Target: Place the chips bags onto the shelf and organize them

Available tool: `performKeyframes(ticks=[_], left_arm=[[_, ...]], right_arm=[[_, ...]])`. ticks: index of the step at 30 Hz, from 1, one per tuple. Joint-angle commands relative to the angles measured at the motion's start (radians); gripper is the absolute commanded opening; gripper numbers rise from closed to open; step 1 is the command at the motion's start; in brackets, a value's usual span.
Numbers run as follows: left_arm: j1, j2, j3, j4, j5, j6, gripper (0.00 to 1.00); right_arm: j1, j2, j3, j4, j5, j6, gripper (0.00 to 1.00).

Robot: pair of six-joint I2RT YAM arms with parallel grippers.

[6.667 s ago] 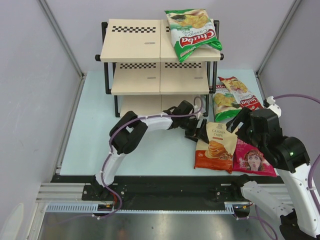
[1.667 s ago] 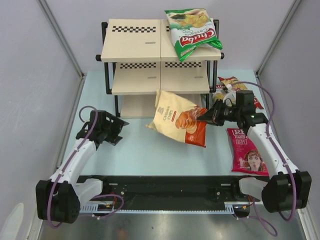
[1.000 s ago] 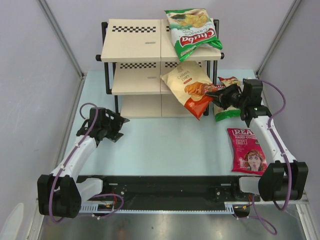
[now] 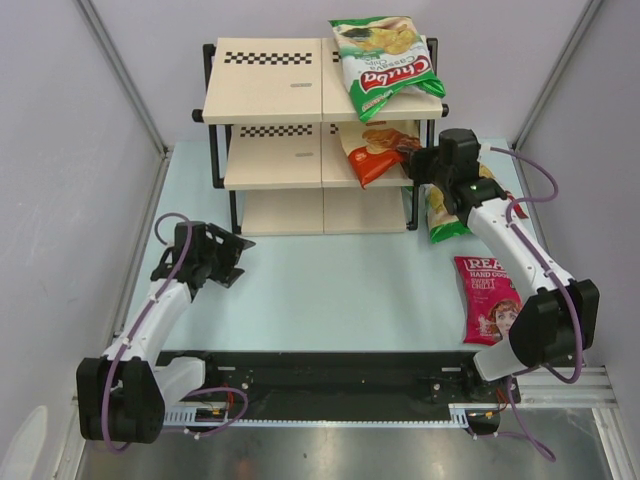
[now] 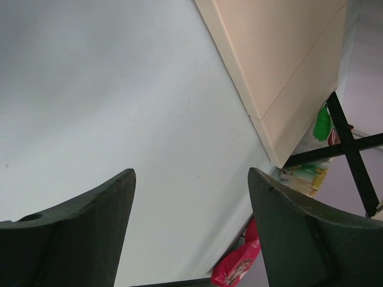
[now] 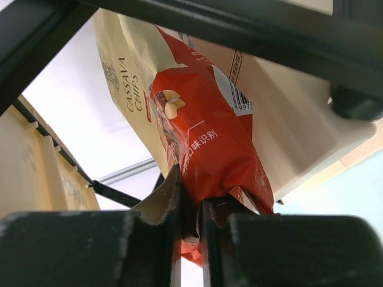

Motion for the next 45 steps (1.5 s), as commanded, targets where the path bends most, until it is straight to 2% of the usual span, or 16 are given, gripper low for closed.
performKeyframes(ticks=[1,2,5,6,7,10,13,15,16,19,21,24,31,35,41,45], left_arm=[[0.016,-0.03,-0.016,-0.005,0.0,0.014,0.8],[0.016,-0.031,-0.019,-0.005,-0.001,0.014,0.8],[0.016,-0.03,-0.027,-0.001,0.0,0.011,0.8],[0.016,-0.03,-0.029,0.004,0.002,0.007,0.8],[0.016,-0.025,-0.03,0.002,0.006,0.0,0.8],[0.016,-0.019,-0.021,0.015,0.016,0.001,0.8],[0.016,0.001,0.005,0.025,0.016,0.01,0.8],[0.016,0.015,0.016,0.035,0.017,0.012,0.8],[0.018,0.016,0.017,0.038,0.022,0.014,0.8],[0.016,0.025,0.022,0.045,0.022,0.012,0.8],[0.016,0.025,0.025,0.042,0.023,0.015,0.8],[0.018,0.024,0.03,0.038,0.019,0.02,0.8],[0.016,0.015,0.025,0.032,0.01,0.026,0.8],[0.016,0.025,0.027,0.038,0.01,0.026,0.8],[0.016,0.044,0.043,0.045,0.008,0.029,0.8],[0.016,0.065,0.062,0.047,0.014,0.032,0.8]], right_arm=[[0.022,0.003,0.068,0.019,0.05,0.073,0.21],[0.026,0.002,0.071,0.016,0.051,0.077,0.25],[0.025,0.002,0.074,0.023,0.048,0.071,0.47],[0.023,0.002,0.076,0.017,0.041,0.082,0.59],[0.016,-0.003,0.075,0.002,0.026,0.085,0.64],[0.005,-0.021,0.076,-0.01,0.007,0.073,0.73],[-0.007,-0.035,0.076,-0.023,-0.013,0.058,0.74],[-0.014,-0.029,0.076,-0.02,-0.039,0.059,0.7],[-0.012,-0.026,0.075,-0.009,-0.045,0.062,0.63],[-0.003,-0.007,0.075,0.037,-0.086,0.059,0.53],[0.003,0.008,0.076,0.055,-0.105,0.059,0.52],[0.008,0.028,0.076,0.081,-0.128,0.054,0.42],[0.006,0.04,0.074,0.088,-0.188,0.038,0.04],[0.002,0.014,0.075,0.033,-0.162,0.033,0.02],[0.017,-0.049,0.073,-0.066,0.027,0.053,0.0],[0.022,-0.049,0.073,-0.1,0.065,0.093,0.0]])
